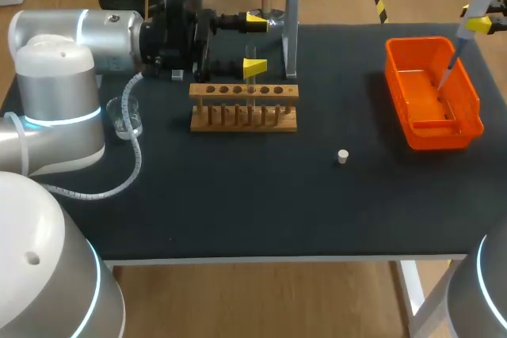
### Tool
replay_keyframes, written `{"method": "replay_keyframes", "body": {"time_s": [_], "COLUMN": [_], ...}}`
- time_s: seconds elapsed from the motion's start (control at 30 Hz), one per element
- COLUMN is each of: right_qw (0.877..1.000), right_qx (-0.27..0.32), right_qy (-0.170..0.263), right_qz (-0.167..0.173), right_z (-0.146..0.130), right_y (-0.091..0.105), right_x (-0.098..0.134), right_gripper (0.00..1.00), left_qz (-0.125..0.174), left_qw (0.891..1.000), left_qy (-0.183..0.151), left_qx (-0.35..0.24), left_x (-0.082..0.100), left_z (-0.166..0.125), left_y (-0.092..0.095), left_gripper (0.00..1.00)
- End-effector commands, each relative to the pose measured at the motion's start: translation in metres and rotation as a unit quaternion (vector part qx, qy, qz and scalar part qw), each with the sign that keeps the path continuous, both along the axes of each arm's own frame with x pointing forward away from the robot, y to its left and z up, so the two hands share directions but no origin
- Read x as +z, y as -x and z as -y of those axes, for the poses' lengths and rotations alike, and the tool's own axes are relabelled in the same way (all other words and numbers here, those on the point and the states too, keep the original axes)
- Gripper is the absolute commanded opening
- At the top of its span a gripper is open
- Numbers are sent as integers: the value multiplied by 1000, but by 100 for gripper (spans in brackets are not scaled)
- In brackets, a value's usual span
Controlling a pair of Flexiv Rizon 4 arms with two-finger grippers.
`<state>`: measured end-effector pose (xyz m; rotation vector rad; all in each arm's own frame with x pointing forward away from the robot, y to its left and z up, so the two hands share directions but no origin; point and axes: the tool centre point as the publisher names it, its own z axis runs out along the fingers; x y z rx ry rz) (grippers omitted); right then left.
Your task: Invert the test tube, pick up the pipette, mount the tip to pipette, aspirate from beaker and dispense into the tube, eject the tip, return the pipette, and cap with the stopper.
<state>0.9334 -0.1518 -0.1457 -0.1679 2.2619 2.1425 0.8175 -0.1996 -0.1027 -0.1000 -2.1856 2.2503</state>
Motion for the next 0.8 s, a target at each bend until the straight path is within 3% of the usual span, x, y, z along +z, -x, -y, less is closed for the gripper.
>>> {"method": "replay_keyframes", "body": {"time_s": [0.03, 0.63, 0.8], "right_qw": [1000, 1000, 1000], "right_qx": [-6, -10, -10], "right_qy": [2, -5, -5], "right_qz": [2, 1, 1], "right_z": [-2, -2, -2], "right_y": [2, 2, 2], "right_x": [4, 6, 6], "right_gripper": [0, 0, 0], "left_qz": [1, 1, 7], "left_qw": [1000, 1000, 1000], "left_qy": [0, 0, 15], "left_qx": [-1, -1, -3], "left_x": [-1, -1, 12], "left_z": [0, 0, 37], "left_y": [-1, -1, -22], "left_gripper": [100, 100, 100]}}
